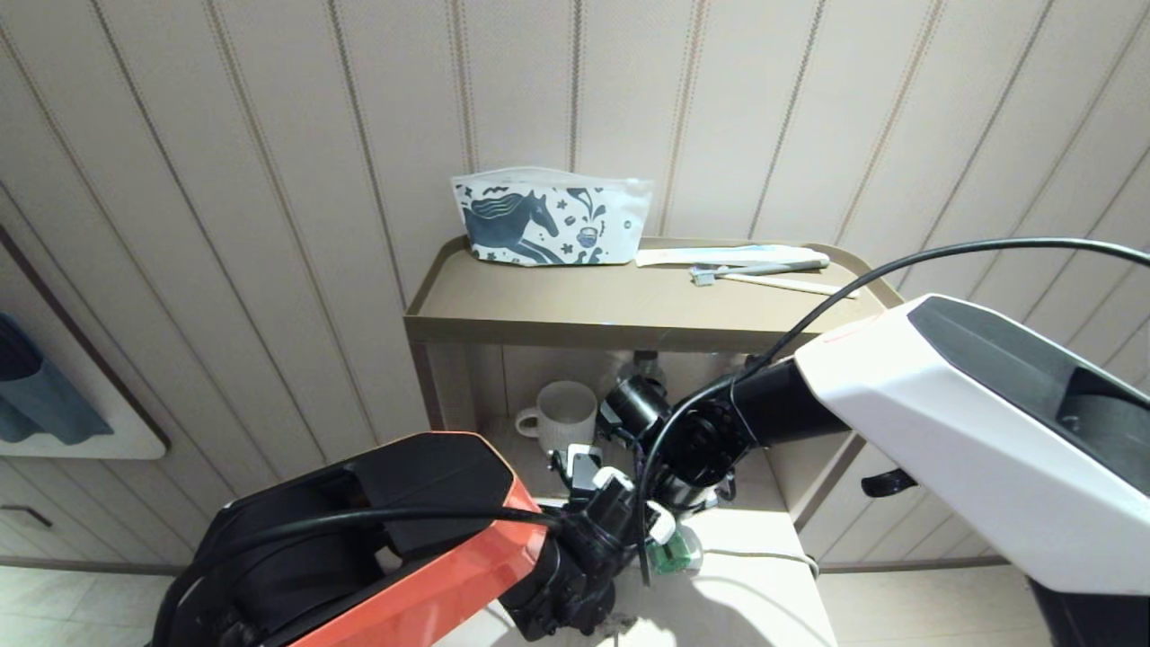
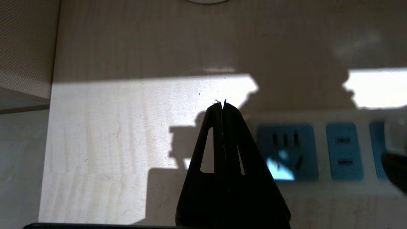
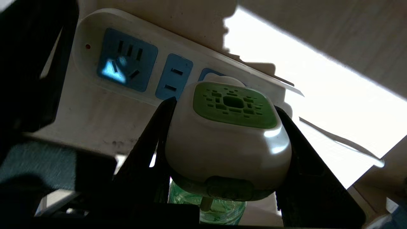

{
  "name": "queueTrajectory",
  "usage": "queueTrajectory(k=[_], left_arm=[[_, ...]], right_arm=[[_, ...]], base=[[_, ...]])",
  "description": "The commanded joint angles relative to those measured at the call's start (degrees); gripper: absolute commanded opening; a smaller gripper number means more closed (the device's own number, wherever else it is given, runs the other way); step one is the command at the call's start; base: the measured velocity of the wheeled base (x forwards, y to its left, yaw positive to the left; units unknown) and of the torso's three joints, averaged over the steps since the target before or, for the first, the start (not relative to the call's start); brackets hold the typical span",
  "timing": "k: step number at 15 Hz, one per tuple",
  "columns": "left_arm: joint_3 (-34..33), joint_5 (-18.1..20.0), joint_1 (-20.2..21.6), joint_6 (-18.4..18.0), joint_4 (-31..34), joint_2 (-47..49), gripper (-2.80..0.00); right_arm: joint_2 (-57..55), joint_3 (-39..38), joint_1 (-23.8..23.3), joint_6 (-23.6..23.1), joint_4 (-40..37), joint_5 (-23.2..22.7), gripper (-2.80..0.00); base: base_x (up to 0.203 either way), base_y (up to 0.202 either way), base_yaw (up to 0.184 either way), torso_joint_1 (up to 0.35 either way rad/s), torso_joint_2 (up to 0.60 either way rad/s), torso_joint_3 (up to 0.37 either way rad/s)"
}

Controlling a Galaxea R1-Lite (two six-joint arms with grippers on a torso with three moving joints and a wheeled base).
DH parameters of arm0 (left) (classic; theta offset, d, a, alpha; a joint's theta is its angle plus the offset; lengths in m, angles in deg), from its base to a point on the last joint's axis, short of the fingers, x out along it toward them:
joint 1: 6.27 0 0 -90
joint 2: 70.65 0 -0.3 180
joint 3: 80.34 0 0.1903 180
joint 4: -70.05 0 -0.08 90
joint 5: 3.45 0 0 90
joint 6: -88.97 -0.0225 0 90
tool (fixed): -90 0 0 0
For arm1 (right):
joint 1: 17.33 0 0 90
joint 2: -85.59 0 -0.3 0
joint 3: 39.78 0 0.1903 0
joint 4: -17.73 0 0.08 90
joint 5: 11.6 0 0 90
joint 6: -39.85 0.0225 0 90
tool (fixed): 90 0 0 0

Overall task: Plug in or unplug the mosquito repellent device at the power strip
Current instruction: Hold the socket with your left hand and unplug it with your right hand

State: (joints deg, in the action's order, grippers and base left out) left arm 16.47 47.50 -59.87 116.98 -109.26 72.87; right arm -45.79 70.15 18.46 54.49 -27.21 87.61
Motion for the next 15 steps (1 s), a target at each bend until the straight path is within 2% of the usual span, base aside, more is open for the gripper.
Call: queueTrajectory(k=[1,6,15], left_arm=[[-1.18,-0.16,-0.35,0.24,-0.17,-0.61,-2.8],[-1.97,-0.14,-2.56,1.35,-0.17,-0.96,-2.8],[-1.02,1.34,-3.79,1.09,0.53,-0.34,-2.8]], right_arm=[[-0.33,0.62,-0.4,0.13,-0.13,0.07,-2.8],[-0.54,0.71,-0.46,0.13,-0.13,-0.06,-2.8],[-0.75,1.03,-1.07,0.22,-0.18,-0.15,-2.8]], base=[[0.0,0.0,0.0,0.0,0.0,0.0],[0.0,0.0,0.0,0.0,0.0,0.0],[0.0,0.0,0.0,0.0,0.0,0.0]])
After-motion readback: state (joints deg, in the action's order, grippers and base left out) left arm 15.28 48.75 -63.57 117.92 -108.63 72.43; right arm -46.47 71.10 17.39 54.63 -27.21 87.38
